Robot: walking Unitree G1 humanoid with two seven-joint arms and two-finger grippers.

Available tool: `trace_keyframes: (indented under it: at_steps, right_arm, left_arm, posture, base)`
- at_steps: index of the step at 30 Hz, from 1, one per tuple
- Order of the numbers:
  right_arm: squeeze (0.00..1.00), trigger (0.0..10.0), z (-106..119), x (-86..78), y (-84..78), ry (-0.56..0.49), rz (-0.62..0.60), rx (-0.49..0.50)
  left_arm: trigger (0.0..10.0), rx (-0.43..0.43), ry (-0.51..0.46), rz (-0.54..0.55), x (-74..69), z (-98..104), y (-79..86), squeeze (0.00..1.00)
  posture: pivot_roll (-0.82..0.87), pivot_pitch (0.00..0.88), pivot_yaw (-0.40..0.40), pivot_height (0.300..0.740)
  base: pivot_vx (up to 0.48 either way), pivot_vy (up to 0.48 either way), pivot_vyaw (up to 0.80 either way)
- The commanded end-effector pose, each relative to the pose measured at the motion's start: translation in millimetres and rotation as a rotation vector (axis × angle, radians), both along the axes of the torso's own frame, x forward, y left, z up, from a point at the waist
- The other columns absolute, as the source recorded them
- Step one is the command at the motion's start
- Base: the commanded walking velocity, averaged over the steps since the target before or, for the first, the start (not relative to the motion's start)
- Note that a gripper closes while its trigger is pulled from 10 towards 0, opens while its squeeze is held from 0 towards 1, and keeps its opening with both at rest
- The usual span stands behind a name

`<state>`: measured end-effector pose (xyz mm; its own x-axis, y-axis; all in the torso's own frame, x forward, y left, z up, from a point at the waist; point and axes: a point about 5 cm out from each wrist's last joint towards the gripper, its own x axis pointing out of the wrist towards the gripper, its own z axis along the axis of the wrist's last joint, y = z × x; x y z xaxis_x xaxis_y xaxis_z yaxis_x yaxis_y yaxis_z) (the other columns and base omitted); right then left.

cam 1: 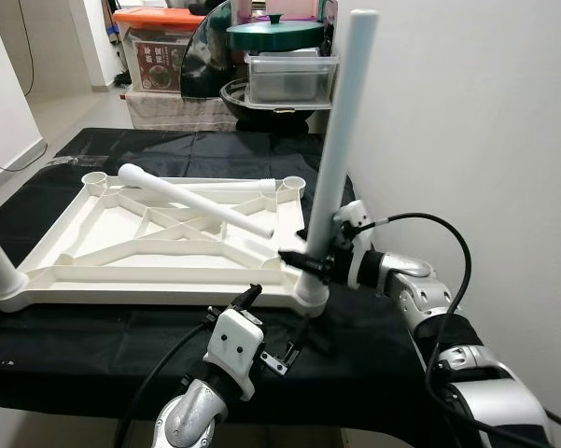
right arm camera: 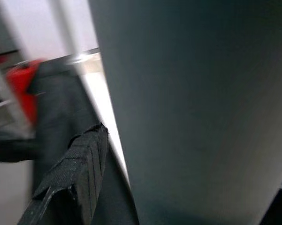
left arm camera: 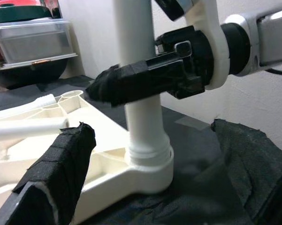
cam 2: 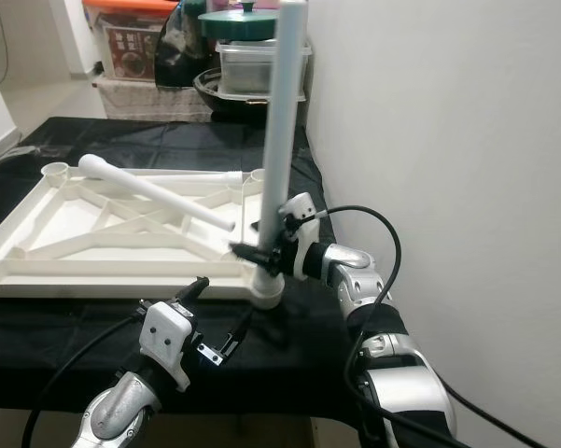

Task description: Building children table

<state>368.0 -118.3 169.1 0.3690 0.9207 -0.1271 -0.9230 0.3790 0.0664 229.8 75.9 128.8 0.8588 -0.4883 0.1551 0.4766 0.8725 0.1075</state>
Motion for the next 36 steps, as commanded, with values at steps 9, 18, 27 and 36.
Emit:
trace_keyframes:
  at_steps: [9,18,27,36]
  right_arm:
    - [0.00,0.0,-5.3,3.0,35.3,-0.060,-0.051,-0.009]
    - [0.00,0.0,-14.6,18.5,15.1,-0.056,-0.531,-0.017]
    - [0.00,0.0,-15.1,11.7,-45.2,-0.076,-1.536,0.010]
    - [1.00,10.0,-14.9,12.6,-1.7,-0.040,-1.419,0.104]
  left_arm:
    - [10.0,0.014,0.011,0.006,0.5,-2.6,2.0,0.00]
    - [10.0,0.013,0.012,0.003,1.0,-3.0,1.7,0.00]
    - [10.0,0.013,0.012,0.000,2.3,-3.7,0.8,0.00]
    - [10.0,0.012,0.011,0.001,2.2,-3.3,0.4,0.00]
  posture:
    - [0.11,0.000,-0.065,0.740]
    - [0.10,0.000,-0.054,0.740]
    - [0.09,0.000,-0.052,0.740]
    - [0.09,0.000,-0.054,0.740]
  base:
    - [0.000,0.000,0.00]
    - [0.000,0.000,0.00]
    - [0.000,0.000,0.00]
    - [0.000,0.000,0.00]
